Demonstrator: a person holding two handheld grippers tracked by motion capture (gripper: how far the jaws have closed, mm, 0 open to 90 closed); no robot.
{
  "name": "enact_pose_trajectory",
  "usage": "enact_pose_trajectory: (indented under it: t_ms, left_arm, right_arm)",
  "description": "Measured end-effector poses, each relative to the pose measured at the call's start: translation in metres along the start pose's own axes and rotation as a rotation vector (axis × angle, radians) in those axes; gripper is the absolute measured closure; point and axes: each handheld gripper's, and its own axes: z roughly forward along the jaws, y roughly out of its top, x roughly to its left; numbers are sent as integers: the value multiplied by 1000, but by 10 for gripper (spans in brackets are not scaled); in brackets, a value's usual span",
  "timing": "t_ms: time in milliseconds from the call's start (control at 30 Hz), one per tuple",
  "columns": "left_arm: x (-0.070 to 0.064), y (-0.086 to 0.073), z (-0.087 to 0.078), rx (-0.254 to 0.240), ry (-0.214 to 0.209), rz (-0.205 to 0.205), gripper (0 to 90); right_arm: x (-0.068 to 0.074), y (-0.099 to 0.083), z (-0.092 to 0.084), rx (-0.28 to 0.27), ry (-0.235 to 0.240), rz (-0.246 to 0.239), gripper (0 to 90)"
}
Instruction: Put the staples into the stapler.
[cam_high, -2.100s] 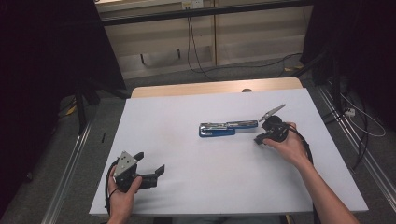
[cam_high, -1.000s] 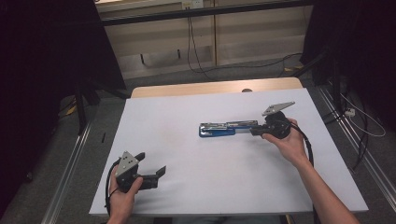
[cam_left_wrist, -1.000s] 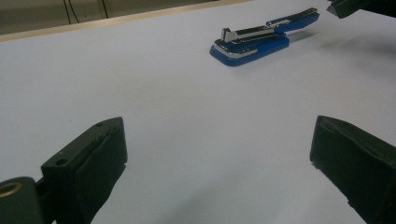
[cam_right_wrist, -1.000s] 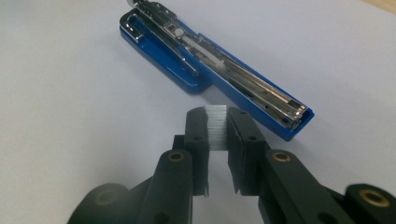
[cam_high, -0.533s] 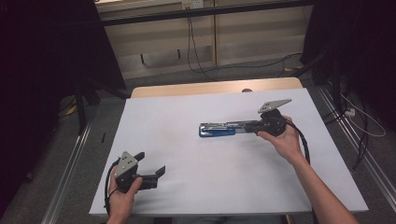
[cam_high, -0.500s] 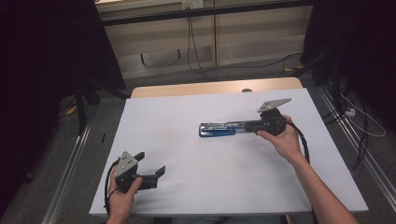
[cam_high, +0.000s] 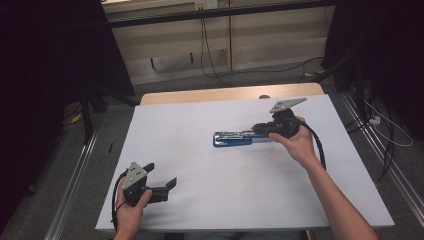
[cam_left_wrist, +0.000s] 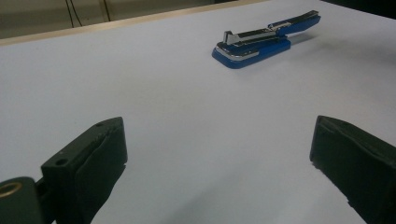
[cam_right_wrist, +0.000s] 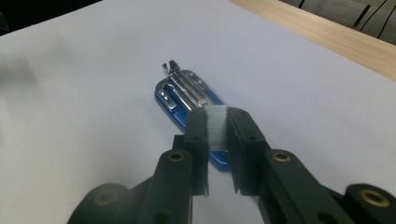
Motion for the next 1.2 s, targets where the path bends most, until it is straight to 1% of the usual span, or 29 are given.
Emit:
enact_pose_trajectory:
  t_ms: [100,167,333,567,733,933,1133,1200]
  left_arm:
    - [0,0,0,-1,1,0,43]
    - [0,0,0,0,1,1,43]
    - [0,0,0,-3,0,1,44]
    - [0,0,0,-6,-1,-1,45]
    - [0,0,0,-1,-2,3,45]
    - [0,0,0,-3,0,1,45]
    - [0,-1,0,-4,0,0,45]
    - [1,-1,0,1,0,2,45]
  right_arm:
    - [-1,2,1,-9,-6,1,791]
    - [-1,3,2,-19,-22,8,790]
    - [-1,8,8,-4,-25,1,791]
    - [1,15,18,5,-19,-22,791]
    - [2,18,23,18,-10,-19,791]
    - [4,24,30,16,1,-28,791]
    - [6,27,38,32,-2,-42,791]
    - [7,28,41,33,1,-40,791]
